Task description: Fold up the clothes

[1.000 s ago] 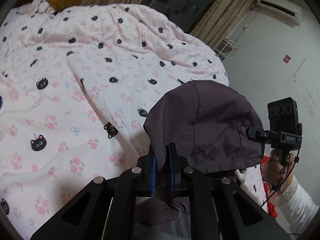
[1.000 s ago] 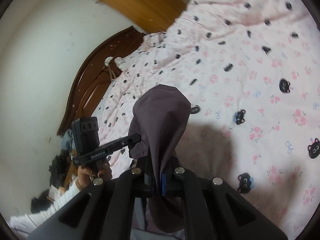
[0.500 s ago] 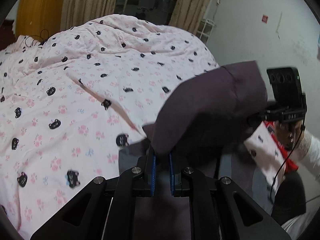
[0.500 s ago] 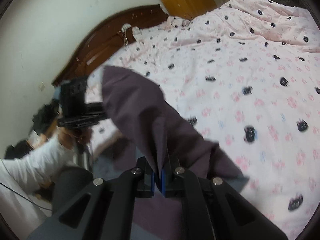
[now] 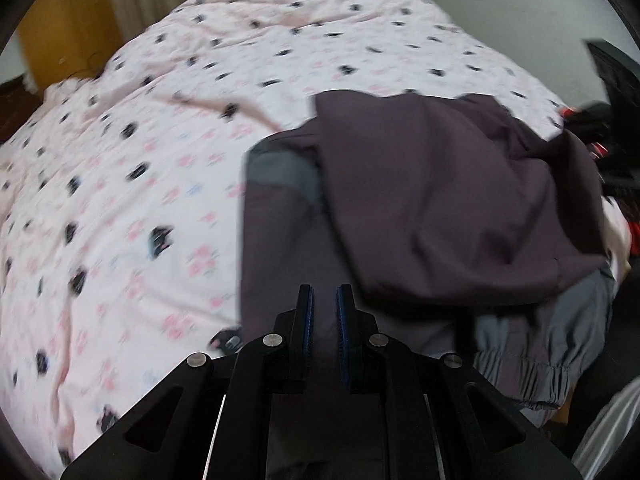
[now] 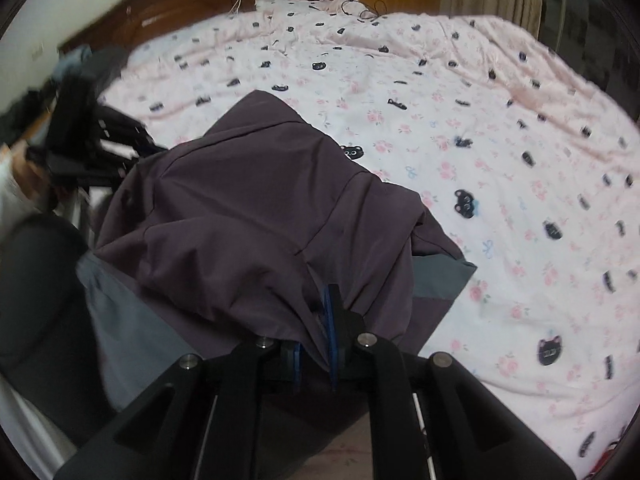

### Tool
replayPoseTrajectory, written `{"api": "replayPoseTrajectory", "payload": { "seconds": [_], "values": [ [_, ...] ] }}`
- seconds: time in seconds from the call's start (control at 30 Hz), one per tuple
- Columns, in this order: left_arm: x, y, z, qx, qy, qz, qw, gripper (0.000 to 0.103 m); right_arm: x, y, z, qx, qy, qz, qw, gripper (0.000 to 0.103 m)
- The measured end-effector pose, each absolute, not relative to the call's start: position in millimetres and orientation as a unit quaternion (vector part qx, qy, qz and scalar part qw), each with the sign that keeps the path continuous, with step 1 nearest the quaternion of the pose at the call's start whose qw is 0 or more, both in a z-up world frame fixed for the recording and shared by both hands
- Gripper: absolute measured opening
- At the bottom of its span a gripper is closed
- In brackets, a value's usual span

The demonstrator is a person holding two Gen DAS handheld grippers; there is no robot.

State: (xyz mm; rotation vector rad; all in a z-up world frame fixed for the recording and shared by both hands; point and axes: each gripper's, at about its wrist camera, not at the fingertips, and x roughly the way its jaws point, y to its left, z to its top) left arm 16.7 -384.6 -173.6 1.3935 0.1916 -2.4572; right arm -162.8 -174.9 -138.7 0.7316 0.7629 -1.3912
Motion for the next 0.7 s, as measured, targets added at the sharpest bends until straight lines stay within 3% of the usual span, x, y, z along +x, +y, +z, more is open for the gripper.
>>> {"api": "replayPoseTrajectory", "payload": {
  "seconds": [0.17,0.23,0.3,0.33,0.47,0.6,0.7],
  "values": [
    [34.7,-389.2,-141.5,0.409,0.149,-0.884,0.172,0.010,-138.4,-173.2,-142.6,0.255,0.388,-0.634,0.618,0.014],
    [29.6,-377.4,-133.0,0.382,0.173,-0.896,0.143,0.011,-129.4,-172.7,-144.3,0.230,0.406,-0.640,0.611,0.021],
    [16.3,-361.3,-133.4,0.371,0.189,-0.902,0.110,0.011,-120.2,-170.1,-144.1,0.208,0.415,-0.644,0.608,0.039],
    [8.1,-353.4,-137.6,0.375,0.189,-0.902,0.101,0.011,-116.5,-168.4,-143.4,0.200,0.418,-0.645,0.608,0.042],
    [-23.4,-328.3,-172.1,0.428,0.130,-0.885,0.128,0.011,-105.3,-156.8,-135.1,0.181,0.418,-0.647,0.611,0.060],
    [-30.0,-322.8,-185.8,0.437,0.101,-0.882,0.144,0.012,-113.9,-136.4,-112.9,0.208,0.369,-0.647,0.634,0.065],
    [-28.4,-324.5,-183.6,0.424,0.103,-0.887,0.151,0.012,-138.4,-128.1,-86.7,0.262,0.272,-0.651,0.659,0.065]
  ]
}}
